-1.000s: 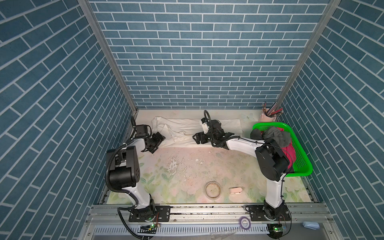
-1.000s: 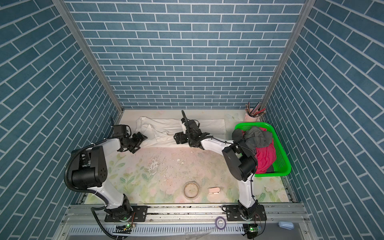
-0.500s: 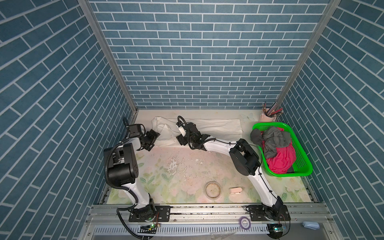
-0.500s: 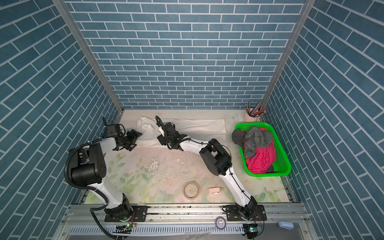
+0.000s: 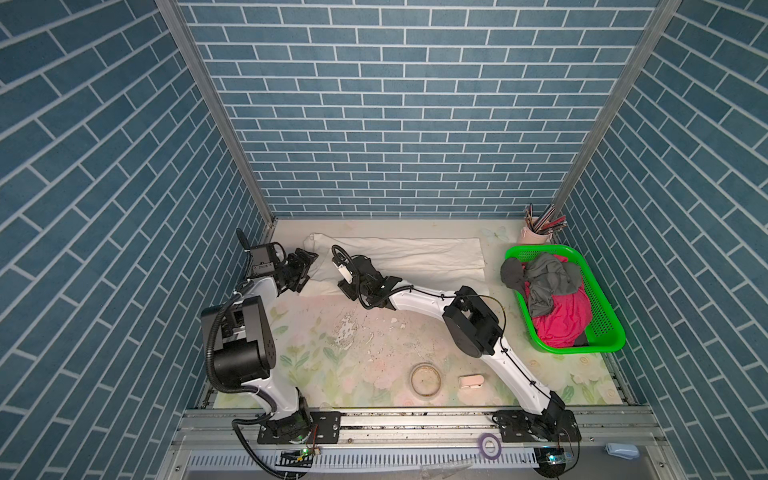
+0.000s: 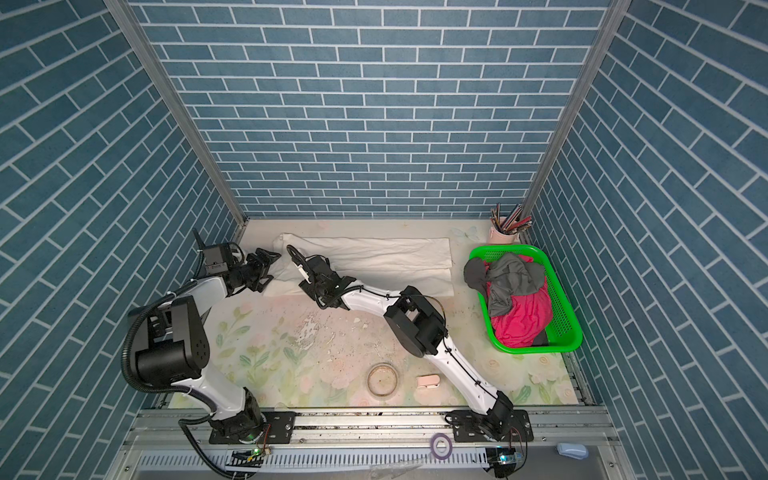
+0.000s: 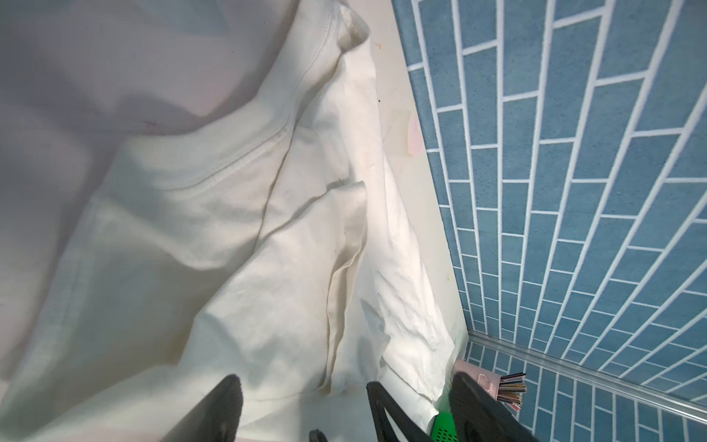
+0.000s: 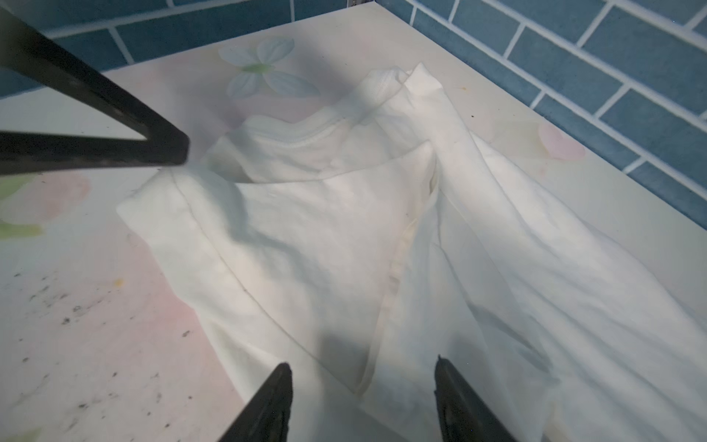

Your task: Fold and stack the t-shirts

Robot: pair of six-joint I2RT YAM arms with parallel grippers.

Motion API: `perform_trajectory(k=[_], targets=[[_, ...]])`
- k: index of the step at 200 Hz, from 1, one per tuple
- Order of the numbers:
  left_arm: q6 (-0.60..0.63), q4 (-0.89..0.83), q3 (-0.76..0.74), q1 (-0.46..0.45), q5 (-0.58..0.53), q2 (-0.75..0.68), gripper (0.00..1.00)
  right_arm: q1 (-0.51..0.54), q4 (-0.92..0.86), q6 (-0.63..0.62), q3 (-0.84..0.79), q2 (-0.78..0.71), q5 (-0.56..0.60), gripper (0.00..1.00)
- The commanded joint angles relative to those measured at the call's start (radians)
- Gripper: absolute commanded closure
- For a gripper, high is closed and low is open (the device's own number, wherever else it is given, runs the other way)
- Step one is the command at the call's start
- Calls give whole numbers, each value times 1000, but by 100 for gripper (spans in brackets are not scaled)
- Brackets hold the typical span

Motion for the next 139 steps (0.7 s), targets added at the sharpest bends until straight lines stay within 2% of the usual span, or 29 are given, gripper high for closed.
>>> perform_trajectory(k=[1, 69, 101, 139], targets=[[-48, 64, -6, -23, 11, 54, 13, -5, -34, -15, 43, 52, 49, 44], [-57, 86, 5, -33, -40, 163, 13, -12, -113, 5, 139, 128, 101, 64], [-46, 86, -6, -32, -56, 186, 13, -24, -107, 11, 126, 116, 116, 81], [-29, 71, -2, -25, -67, 200, 13, -56, -93, 8, 156, 99, 94, 90]])
